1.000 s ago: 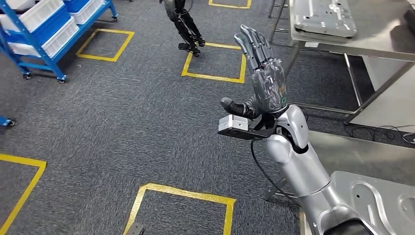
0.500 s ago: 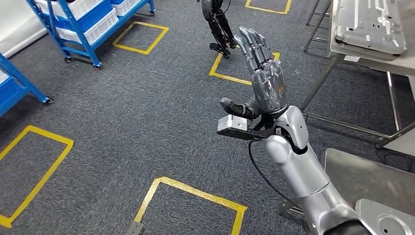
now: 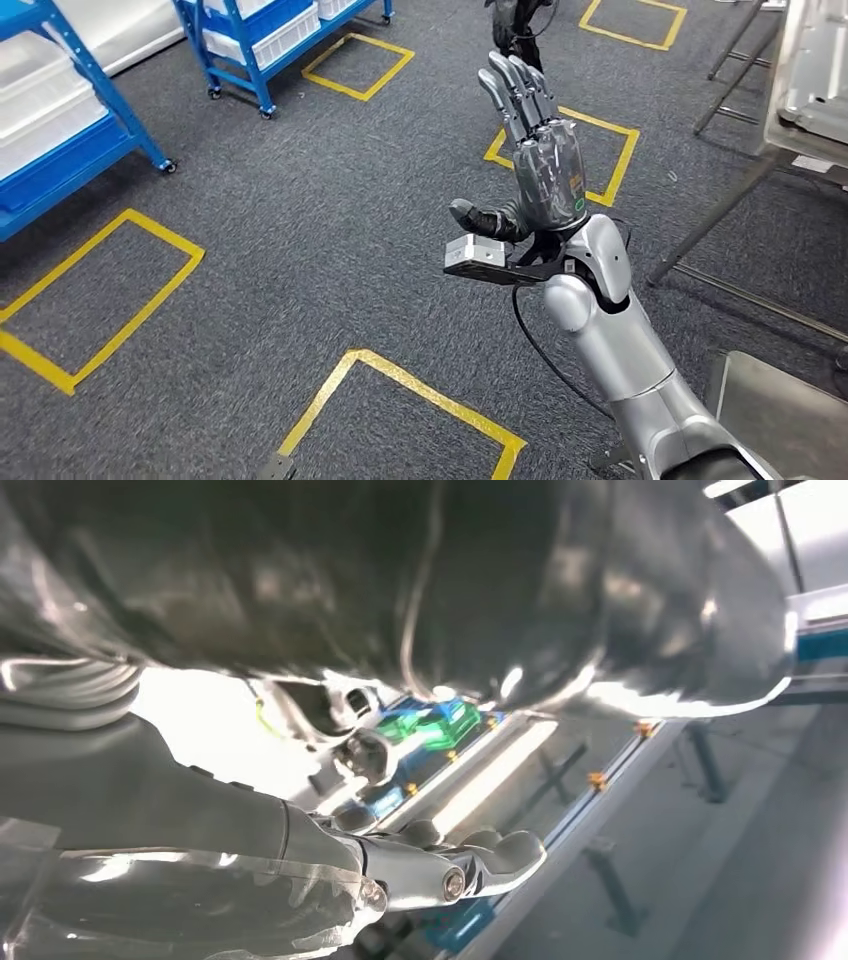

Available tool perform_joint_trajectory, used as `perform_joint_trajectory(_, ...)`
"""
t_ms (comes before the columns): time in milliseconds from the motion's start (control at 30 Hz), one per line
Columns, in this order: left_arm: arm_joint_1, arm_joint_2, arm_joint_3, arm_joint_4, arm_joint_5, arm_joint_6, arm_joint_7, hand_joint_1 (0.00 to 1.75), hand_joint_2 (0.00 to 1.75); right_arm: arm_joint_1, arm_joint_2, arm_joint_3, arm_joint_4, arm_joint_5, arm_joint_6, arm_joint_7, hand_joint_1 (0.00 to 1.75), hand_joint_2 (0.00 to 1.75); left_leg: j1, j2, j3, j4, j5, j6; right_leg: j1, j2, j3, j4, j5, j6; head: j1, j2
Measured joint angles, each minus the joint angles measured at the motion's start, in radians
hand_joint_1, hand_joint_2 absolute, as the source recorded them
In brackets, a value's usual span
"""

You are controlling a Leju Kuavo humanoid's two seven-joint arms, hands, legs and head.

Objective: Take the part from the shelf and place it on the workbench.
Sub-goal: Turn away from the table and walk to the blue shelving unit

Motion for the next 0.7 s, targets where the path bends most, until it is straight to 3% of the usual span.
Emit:
perform_joint_trajectory(67, -0.001, 0.0, 0.0, 0.0, 0.0, 0.0, 0.0, 0.0, 0.0, 0.0, 0.0, 0.0, -0.001, 0.0, -0.001, 0.0, 0.0, 0.0, 0.004, -0.019, 0.004, -0.009, 0.006, 0.013, -0.006, 0.042, -0.017, 0.045, -0.034, 0.008, 0.0, 0.0)
perform_joint_trajectory(133, -0.004, -0.001, 0.0, 0.0, 0.0, 0.0, 0.0, 0.0, 0.0, 0.002, -0.001, 0.0, 0.0, 0.0, -0.001, 0.0, 0.0, 0.0, 0.006, -0.038, 0.006, -0.011, 0.008, 0.021, -0.01, 0.097, -0.074, 0.164, -0.097, 0.011, 0.0, 0.0)
perform_joint_trajectory(200, -0.005, -0.001, 0.0, 0.0, 0.0, 0.0, 0.0, 0.0, 0.0, 0.008, -0.002, 0.0, 0.001, 0.0, -0.001, 0.0, 0.0, 0.0, 0.005, -0.062, 0.005, -0.009, 0.008, 0.023, -0.01, 0.114, -0.134, 0.275, -0.129, 0.013, 0.0, 0.0)
perform_joint_trajectory(233, -0.004, -0.001, 0.0, 0.0, 0.0, 0.0, 0.0, 0.0, 0.0, 0.01, -0.002, 0.0, 0.002, 0.0, -0.001, 0.0, 0.0, 0.0, 0.005, -0.076, 0.005, -0.008, 0.008, 0.023, -0.011, 0.115, -0.144, 0.285, -0.117, 0.013, 0.0, 0.0)
perform_joint_trajectory(267, -0.003, -0.001, 0.0, 0.0, 0.0, 0.0, 0.0, 0.0, 0.0, 0.01, -0.002, 0.0, 0.002, 0.0, -0.001, 0.0, 0.0, 0.0, 0.005, -0.09, 0.006, -0.006, 0.008, 0.022, -0.012, 0.118, -0.136, 0.257, -0.087, 0.011, 0.0, 0.0)
perform_joint_trajectory(300, -0.003, -0.001, 0.0, 0.0, 0.0, 0.0, 0.0, 0.0, 0.0, 0.01, -0.002, 0.0, 0.002, 0.0, -0.001, 0.0, 0.0, 0.0, 0.005, -0.103, 0.006, -0.004, 0.007, 0.021, -0.013, 0.128, -0.111, 0.195, -0.045, 0.009, 0.0, 0.0)
perform_joint_trajectory(367, -0.004, -0.002, 0.0, 0.0, 0.0, 0.0, 0.0, 0.0, 0.0, 0.008, -0.003, 0.0, 0.002, 0.0, -0.001, 0.0, 0.0, 0.0, 0.005, -0.127, 0.004, 0.002, 0.004, 0.015, -0.017, 0.173, -0.057, 0.067, 0.013, 0.004, 0.0, 0.0)
perform_joint_trajectory(433, -0.005, -0.004, 0.0, 0.0, 0.0, 0.0, 0.0, 0.0, 0.0, 0.008, -0.004, 0.0, 0.002, 0.0, -0.001, 0.0, 0.0, 0.0, 0.008, -0.147, -0.004, 0.004, 0.006, 0.004, -0.017, 0.198, -0.036, 0.016, 0.022, 0.001, 0.0, 0.0)
perform_joint_trajectory(500, -0.003, -0.004, 0.0, 0.0, 0.0, 0.0, 0.0, 0.0, 0.0, 0.006, -0.003, 0.0, 0.002, 0.0, -0.001, 0.0, 0.0, 0.0, 0.012, -0.162, -0.01, 0.002, 0.009, -0.008, -0.015, 0.177, -0.032, 0.009, 0.024, -0.005, 0.0, 0.0)
perform_joint_trajectory(567, 0.0, -0.004, 0.0, 0.0, 0.0, 0.0, 0.001, 0.0, 0.0, 0.004, -0.003, 0.0, 0.002, 0.0, -0.001, 0.001, 0.0, 0.0, 0.009, -0.125, -0.024, 0.03, -0.012, -0.018, -0.018, 0.152, -0.024, -0.002, 0.028, -0.016, 0.0, 0.0)
perform_joint_trajectory(633, -0.002, -0.004, 0.0, 0.0, -0.001, 0.0, 0.001, 0.0, 0.0, 0.002, -0.002, 0.0, 0.002, 0.001, -0.001, 0.001, 0.0, 0.0, 0.008, -0.066, -0.07, 0.131, -0.068, -0.025, -0.015, 0.125, -0.019, -0.008, 0.029, -0.025, -0.001, 0.0)
perform_joint_trajectory(700, -0.004, -0.004, 0.0, 0.0, -0.001, 0.001, 0.001, 0.0, 0.0, 0.003, -0.002, 0.0, 0.002, 0.003, -0.001, 0.001, 0.0, 0.0, 0.012, -0.046, -0.126, 0.249, -0.114, -0.031, -0.011, 0.095, -0.018, -0.007, 0.027, -0.029, -0.002, 0.0)
